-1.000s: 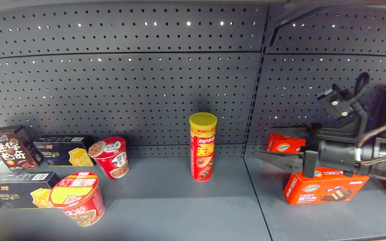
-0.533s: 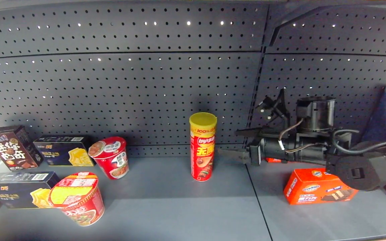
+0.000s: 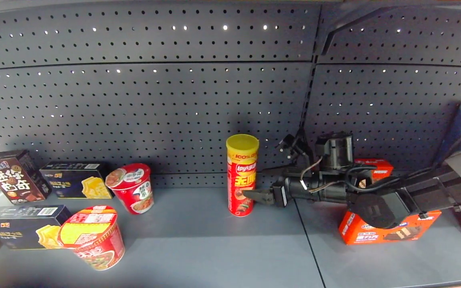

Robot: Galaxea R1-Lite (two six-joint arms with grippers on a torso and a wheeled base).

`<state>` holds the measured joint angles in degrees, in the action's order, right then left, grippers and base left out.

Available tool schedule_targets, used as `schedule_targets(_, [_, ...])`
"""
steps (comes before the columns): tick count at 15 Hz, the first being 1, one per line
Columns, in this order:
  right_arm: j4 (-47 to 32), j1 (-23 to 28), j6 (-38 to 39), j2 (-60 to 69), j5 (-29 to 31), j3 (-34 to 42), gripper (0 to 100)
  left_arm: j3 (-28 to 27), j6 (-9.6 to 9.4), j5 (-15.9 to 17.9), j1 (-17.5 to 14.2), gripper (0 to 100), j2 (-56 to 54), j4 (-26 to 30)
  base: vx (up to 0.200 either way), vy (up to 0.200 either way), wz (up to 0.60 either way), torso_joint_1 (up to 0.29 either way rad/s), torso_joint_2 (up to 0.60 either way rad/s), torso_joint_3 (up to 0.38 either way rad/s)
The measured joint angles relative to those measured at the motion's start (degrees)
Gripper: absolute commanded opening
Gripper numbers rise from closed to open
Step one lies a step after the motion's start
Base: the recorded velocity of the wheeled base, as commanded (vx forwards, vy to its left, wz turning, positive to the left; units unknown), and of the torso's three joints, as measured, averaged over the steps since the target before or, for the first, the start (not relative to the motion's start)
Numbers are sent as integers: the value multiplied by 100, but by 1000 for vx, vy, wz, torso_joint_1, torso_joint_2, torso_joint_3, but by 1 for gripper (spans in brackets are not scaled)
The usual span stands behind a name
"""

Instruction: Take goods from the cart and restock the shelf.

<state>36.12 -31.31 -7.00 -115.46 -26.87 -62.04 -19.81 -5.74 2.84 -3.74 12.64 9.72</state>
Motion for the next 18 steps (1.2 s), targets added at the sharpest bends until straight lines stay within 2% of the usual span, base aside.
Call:
schedule_targets(2, [1,-46,7,-144,141,-72,100,0,2,-5,0,0,-20,29,0,0,0,0,0,0])
schedule_targets(7, [24,-78,24,-541,224,-441,100,-59,2,-2,-2,0,-236,545,0,0,0,0,0,0])
schedule_targets(14, [17,-279,117,-1073,432,-995,100,-78,2,-2,0,0,-366,572,0,0,0,0,0,0])
schedule_targets(15, [24,-301,128,-1123,434,-1005,0,-83,2,-2,0,0,-366,567,0,0,0,0,0,0])
schedule_targets(18, [59,-386,143,-1178,686,-1014,0,-67,5,-2,0,0,-374,574,0,0,0,0,0,0])
